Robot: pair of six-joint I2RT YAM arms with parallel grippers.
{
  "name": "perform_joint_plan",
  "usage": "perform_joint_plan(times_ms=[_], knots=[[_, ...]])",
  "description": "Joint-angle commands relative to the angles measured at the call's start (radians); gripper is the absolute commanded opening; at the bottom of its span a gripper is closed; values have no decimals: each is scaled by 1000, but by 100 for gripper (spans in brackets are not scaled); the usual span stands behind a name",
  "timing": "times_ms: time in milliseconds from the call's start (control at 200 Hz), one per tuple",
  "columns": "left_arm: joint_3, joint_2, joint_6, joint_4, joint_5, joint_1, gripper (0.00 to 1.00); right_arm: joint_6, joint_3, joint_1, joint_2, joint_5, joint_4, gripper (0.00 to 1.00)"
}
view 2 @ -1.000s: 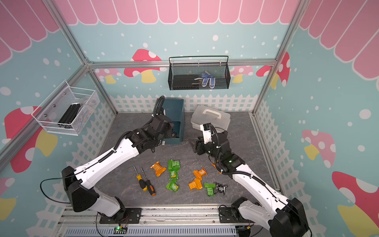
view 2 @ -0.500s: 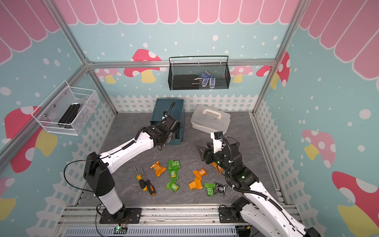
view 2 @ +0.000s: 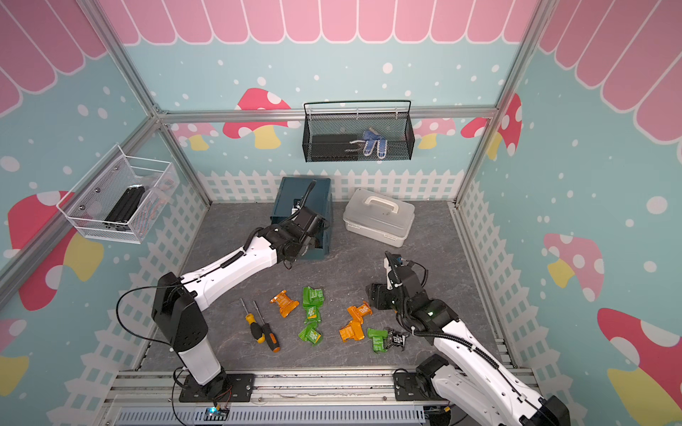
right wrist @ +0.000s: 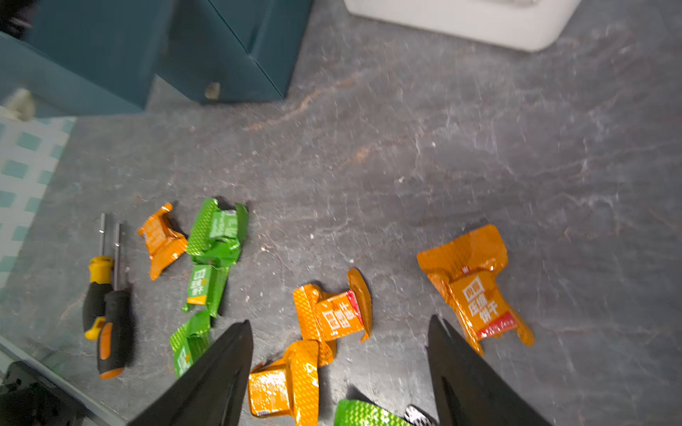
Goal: Place the cookies into the drawer by color
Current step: Place the cookie in the drawer, then pick up the cookie at the center of the board.
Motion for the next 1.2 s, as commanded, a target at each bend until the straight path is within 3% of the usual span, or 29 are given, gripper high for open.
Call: perform_joint_plan(times_ms=[0,155,215,400,630,730,896,1196], knots=[[-58,-72,11,48,72,5,46,60,10,5,21,37,-165,78],[-126,-197,24,115,164,-18,59,102,30,33,39,85,-341,79],[-142,-234,35,140,207,-27,64,121,51,53,54,124,-427,84],[-206,-311,43,162,266,-61,66,171,84,67,110,150,-574,86],[-403,-492,62,283,323,-68,66,138,94,67,264,56,-587,83],[-463,-543,71,333,399,-68,67,140,85,66,293,0,-552,81],[-532,-592,84,368,422,-68,66,179,61,62,296,69,-565,78],[-633,-732,94,406,433,-68,66,176,-12,37,360,37,-465,70]])
